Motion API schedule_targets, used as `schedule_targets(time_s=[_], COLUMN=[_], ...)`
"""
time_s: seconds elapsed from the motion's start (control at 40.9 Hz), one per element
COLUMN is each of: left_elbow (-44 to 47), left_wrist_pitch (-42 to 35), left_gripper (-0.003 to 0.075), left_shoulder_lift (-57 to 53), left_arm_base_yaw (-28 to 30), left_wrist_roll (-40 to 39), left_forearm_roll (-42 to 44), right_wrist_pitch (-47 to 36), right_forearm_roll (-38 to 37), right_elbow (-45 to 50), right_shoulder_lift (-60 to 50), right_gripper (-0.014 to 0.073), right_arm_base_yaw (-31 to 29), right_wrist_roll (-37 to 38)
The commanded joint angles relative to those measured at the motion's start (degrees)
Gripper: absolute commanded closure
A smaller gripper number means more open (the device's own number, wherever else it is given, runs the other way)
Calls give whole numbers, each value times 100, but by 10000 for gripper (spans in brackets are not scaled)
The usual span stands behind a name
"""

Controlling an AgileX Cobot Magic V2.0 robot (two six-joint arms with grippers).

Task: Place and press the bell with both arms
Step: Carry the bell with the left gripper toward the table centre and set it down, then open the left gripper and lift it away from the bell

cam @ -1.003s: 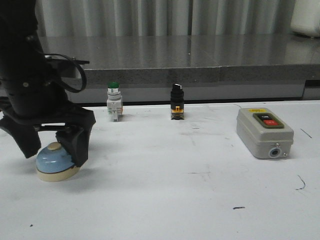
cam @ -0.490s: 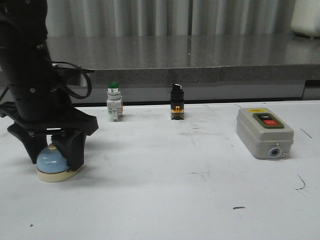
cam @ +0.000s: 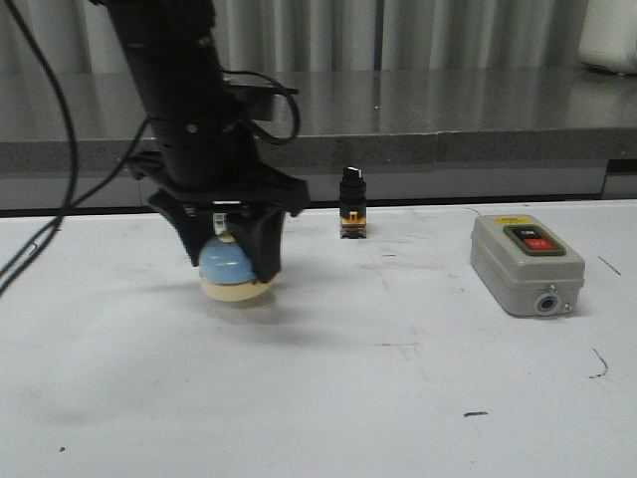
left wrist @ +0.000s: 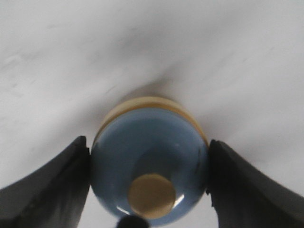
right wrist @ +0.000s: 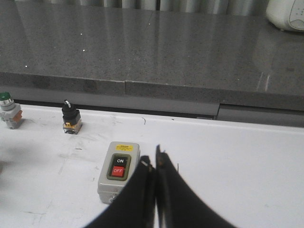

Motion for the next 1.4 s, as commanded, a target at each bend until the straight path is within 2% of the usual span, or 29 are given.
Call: schedule_targets(time_s=[0.0, 0.269, 0.392, 0.636, 0.71, 1.028, 1.077, 1.15, 1.273, 1.346, 1.371], left_elbow=[-513, -1110, -1155, -1218, -1310, -1459, -1460, -1460, -1452, -1428, -1416], left_wrist_pitch=[-54, 258, 520, 495, 495, 806, 842, 964, 1201, 1370, 1383], left_gripper=[502, 464, 378, 195, 161, 159, 196, 302, 577, 708, 731], left_shoulder_lift=[-17, 438, 490, 490, 490, -37, -169, -352, -590, -718, -768], left_arm_base_yaw=[-204, -276, -276, -298, -325, -248, -161, -8, 335, 564, 634], left_wrist_roll=[-32, -32, 0, -32, -32, 0, 0, 0, 0, 0, 0], left_forearm_roll=[-56, -10, -3, -2, -89, 227, 282, 282, 282, 282, 282], right_wrist_pitch=[-509, -509, -509, -509, -509, -509, -514, -528, -567, -586, -592], right_forearm_roll=[-6, -6, -6, -6, -6, -6, -6, -6, -6, -6, -6], right_elbow=[-207, -207, -207, -207, -207, -207, -207, -207, -207, -207, -207], right_shoulder_lift=[82, 82, 82, 82, 82, 82, 82, 82, 82, 82, 82], right_gripper=[590, 590, 590, 590, 590, 590, 590, 590, 590, 590, 590], right_arm_base_yaw=[-31, -31, -31, -31, -31, -31, -31, -31, -31, -31, -31], right_wrist_roll=[4, 4, 4, 4, 4, 4, 4, 4, 4, 4, 4])
